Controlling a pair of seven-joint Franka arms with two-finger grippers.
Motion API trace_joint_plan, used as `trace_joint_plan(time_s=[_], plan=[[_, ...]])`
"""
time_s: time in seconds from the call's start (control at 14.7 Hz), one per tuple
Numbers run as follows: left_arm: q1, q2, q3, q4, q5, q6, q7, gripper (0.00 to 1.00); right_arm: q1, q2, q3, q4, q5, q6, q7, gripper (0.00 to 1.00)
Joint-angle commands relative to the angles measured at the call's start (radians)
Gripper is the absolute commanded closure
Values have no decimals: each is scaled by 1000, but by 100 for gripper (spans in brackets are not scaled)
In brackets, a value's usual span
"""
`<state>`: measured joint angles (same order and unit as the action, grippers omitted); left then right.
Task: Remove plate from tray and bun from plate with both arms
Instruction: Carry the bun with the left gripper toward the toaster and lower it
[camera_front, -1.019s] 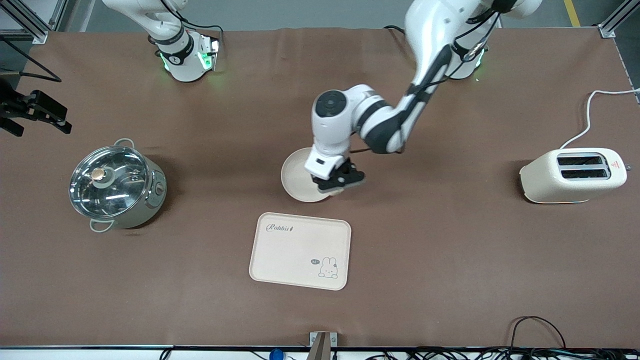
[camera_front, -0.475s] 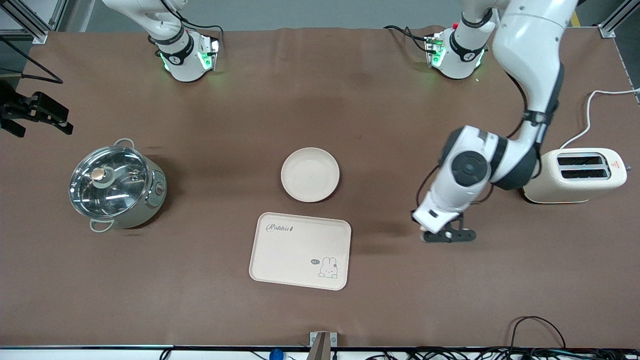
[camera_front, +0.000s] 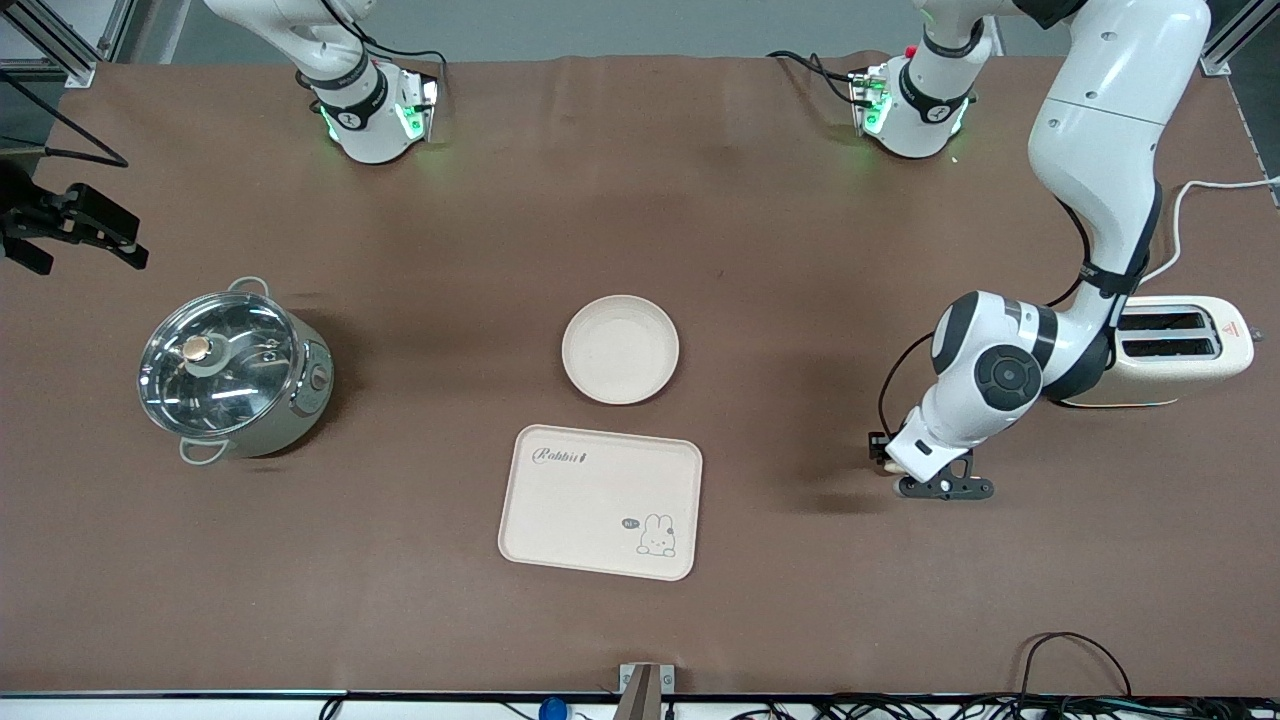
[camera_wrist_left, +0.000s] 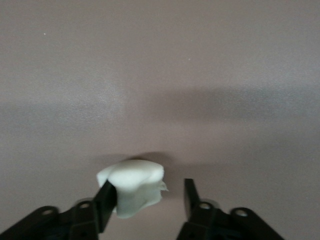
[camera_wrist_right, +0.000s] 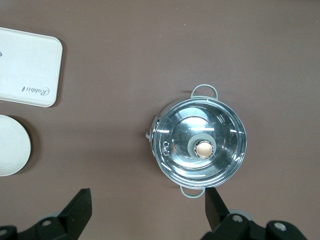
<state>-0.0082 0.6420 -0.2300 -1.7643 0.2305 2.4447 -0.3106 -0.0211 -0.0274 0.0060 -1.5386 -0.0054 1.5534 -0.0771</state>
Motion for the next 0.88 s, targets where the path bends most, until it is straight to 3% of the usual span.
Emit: trace_joint_plan(time_s=[0.0,0.2,0.41,0.81], plan=[[5,-15,-9,5,-13,7,16,0,13,0,-8,3,-11,-7,5,0],[2,-24,-11,11,-13,-1,15,0,15,0,-6,3,-11,-10,5,0],[5,-138,-26,19,-16,-48,10,0,23,0,-4,3,-11,-12,5,0],[25,-385,-31,112,-60,-447,25,0,40,0,-4,5,-11,-9,5,0]])
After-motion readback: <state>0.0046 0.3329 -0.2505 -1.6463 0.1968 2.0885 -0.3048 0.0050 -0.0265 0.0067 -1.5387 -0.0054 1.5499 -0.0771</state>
